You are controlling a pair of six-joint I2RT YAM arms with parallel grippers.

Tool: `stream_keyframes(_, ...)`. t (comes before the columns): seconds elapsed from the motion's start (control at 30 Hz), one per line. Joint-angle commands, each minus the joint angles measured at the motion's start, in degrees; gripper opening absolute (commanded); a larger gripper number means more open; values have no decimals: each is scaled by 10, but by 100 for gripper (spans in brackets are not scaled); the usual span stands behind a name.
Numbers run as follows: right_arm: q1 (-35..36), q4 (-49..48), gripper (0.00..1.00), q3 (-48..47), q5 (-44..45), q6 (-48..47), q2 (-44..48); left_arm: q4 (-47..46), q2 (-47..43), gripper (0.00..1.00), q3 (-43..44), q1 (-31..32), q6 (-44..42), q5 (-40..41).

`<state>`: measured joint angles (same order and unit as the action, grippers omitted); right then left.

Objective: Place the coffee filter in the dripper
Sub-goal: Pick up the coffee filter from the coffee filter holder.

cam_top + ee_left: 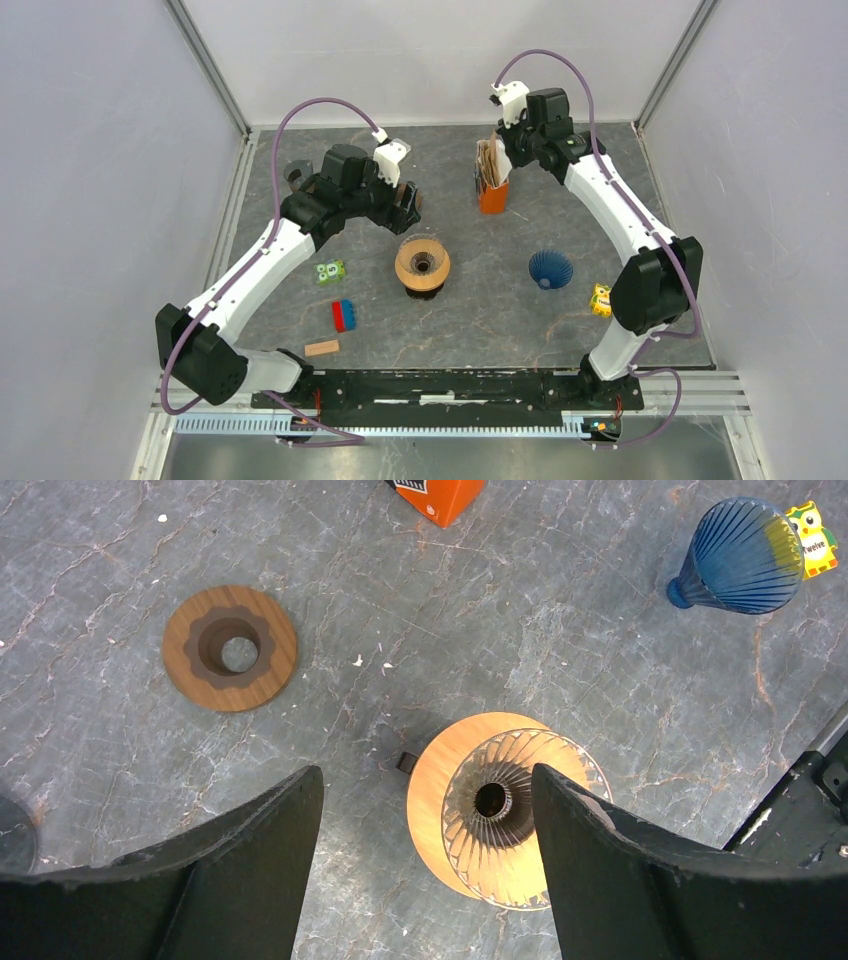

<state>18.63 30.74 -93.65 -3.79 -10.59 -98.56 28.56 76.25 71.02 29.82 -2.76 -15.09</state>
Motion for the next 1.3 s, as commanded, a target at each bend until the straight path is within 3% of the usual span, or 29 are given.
stream_keyframes(0.0,-2,-20,0,-6,3,12,10,-22,-6,82,11,1,0,-3)
stream_keyframes(0.07,-2,-21,0,1,-3,13,4,-22,-5,82,10,1,-1,-4)
stream_keyframes(0.27,-2,-22,18,11,-12,19,-20,-24,-7,82,8,1,0,-6)
stream_keyframes(0.67,-2,-28,40,25,-24,33,-29,-32,-11,82,-3,1,-4,-6)
stream_keyframes(0.9,-2,-24,39,15,-33,38,-48,-33,-14,82,-6,1,-4,-5)
stream_keyframes(1.03,-2,-19,31,2,-35,39,-59,-35,-14,82,-7,1,-4,-4)
stream_keyframes(1.17,-3,-18,14,-20,-41,43,-53,-35,-15,82,-8,1,-6,-3)
stream_keyframes(1.27,-3,-20,8,-27,-36,44,-36,-35,-15,82,-8,1,-7,-2)
